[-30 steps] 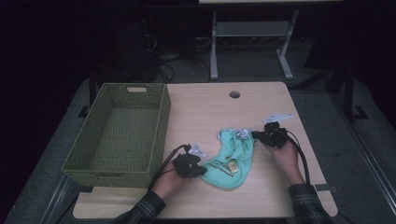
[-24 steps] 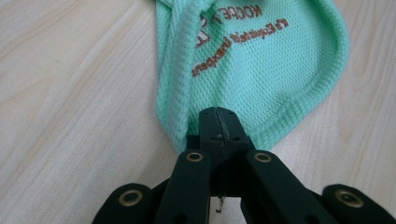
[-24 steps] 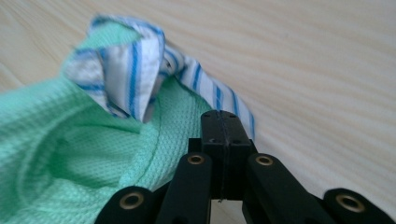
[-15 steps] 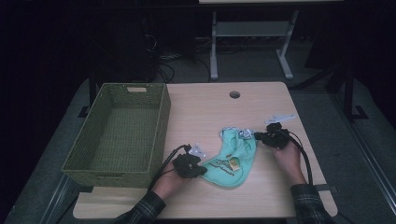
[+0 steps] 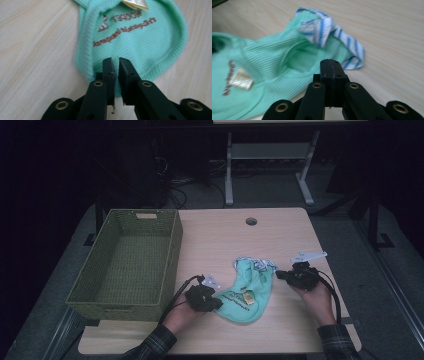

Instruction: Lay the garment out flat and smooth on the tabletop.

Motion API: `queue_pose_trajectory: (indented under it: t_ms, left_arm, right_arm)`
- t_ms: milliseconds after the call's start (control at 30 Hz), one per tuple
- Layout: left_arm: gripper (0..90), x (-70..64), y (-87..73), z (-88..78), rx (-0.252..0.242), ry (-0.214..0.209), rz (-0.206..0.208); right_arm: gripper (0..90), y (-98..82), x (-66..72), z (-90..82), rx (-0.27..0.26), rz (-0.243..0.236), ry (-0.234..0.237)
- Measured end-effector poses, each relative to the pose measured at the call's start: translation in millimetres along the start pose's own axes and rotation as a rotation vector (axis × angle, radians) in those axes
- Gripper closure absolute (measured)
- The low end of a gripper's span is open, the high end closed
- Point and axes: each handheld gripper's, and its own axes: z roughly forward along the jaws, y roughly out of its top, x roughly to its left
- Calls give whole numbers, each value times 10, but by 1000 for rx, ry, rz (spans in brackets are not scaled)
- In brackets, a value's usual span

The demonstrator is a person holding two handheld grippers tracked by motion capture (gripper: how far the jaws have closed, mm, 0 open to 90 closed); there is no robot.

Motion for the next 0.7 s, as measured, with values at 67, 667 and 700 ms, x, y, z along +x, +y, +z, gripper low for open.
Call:
queue_pose_trajectory:
  t_ms: [67,667,700]
  left_arm:
    - [802,-25,12,-7,-11,-10,-4]
    - [612,3,356,-104,-84,32,36]
    - [608,23,385,-102,-87,36,36]
  right_arm:
    - [897,-28,57,-26,-3,-5,13]
    - [898,-270,598,29,71,-72,132]
    - [898,-271,602,49,73,-72,138]
